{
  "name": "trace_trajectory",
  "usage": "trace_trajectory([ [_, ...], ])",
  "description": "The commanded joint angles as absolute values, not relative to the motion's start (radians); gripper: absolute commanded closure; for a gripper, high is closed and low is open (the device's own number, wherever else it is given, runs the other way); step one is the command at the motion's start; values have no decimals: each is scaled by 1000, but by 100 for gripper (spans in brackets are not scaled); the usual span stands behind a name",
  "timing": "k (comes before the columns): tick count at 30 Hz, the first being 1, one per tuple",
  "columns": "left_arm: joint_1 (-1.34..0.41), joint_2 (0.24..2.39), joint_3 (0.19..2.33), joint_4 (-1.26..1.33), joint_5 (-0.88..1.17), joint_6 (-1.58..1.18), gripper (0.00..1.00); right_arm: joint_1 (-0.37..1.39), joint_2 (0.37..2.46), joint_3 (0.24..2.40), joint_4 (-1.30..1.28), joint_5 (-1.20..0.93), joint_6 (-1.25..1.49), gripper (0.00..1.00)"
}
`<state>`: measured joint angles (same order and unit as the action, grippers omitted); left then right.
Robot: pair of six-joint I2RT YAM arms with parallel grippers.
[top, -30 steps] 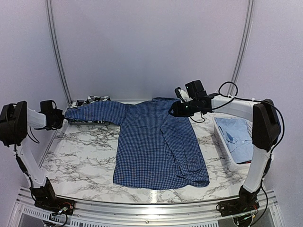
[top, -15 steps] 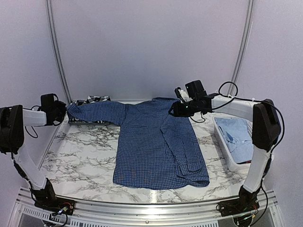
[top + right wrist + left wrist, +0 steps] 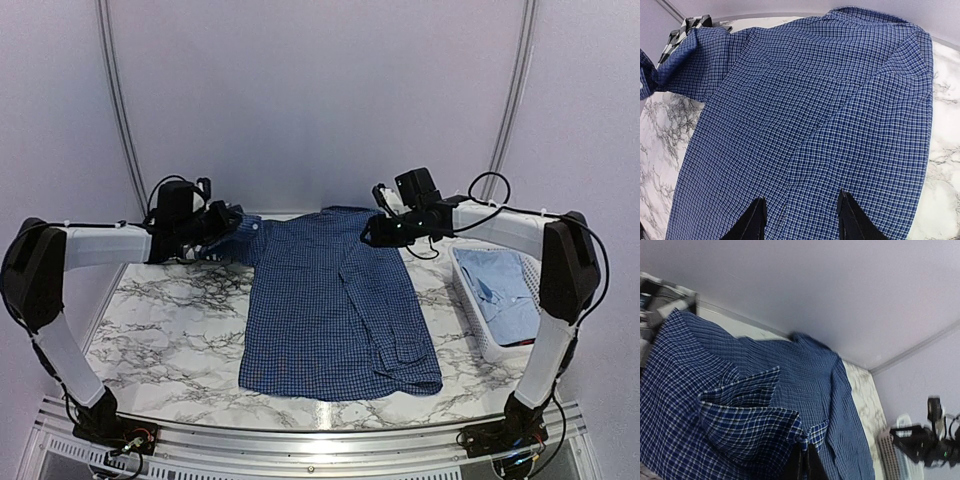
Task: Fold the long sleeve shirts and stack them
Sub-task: Fold the sleeve of the 1/3-folded shirt.
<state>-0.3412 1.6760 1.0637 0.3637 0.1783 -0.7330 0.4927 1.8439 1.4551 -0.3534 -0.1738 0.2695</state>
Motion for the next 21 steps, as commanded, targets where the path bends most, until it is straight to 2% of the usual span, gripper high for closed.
trace_trajectory([
  [1,-474,1769,1109,278,300,-581,100,503,1802,1436,-358,-180,256,55],
  [12,-726,1926,1209,166,268,-465,100,554,1784,1371,-353,-212,262,55],
  [21,-759,1900,1190,98,218,-388,97,620,1811,1367,-353,-215,251,53],
])
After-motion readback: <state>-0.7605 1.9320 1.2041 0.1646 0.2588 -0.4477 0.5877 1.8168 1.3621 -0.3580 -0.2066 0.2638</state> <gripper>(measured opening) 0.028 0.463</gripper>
